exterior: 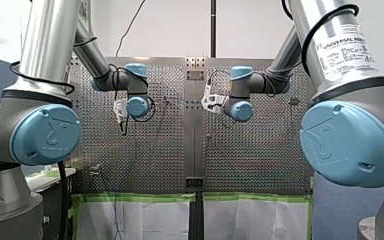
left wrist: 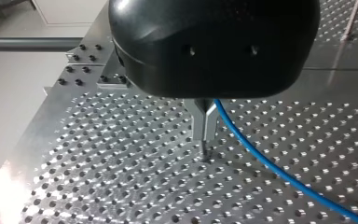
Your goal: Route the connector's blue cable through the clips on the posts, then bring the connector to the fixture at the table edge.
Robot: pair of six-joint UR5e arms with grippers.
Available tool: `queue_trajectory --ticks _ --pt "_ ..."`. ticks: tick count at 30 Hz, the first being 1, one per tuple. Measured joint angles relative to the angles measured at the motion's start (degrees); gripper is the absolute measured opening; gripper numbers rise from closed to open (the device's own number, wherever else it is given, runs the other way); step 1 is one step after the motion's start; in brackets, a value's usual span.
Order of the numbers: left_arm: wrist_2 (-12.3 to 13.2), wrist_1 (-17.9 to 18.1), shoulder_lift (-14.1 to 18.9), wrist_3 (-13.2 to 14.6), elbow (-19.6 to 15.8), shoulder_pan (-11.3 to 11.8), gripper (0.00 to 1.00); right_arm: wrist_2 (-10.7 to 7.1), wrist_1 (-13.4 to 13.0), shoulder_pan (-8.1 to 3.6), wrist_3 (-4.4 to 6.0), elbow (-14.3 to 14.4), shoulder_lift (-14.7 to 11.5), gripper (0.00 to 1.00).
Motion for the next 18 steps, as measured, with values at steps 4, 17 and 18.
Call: queue_trajectory --ticks 4,17,18 --pt "0.66 -1.08 -0.07 -0.05 1.54 0.48 0.00 -0.43 0.43 -0.35 0.00 -0.73 0.09 0.00" --pt "2.10 -1.61 -0.16 -0.33 2.35 1.99 0.00 -1.15 0.98 -1.86 0.00 -1.84 0.32 0.00" --pt "2.31 -1.59 -0.16 -0.35 2.36 2.15 0.00 -1.19 0.98 -1.95 0.00 -1.87 0.33 0.00"
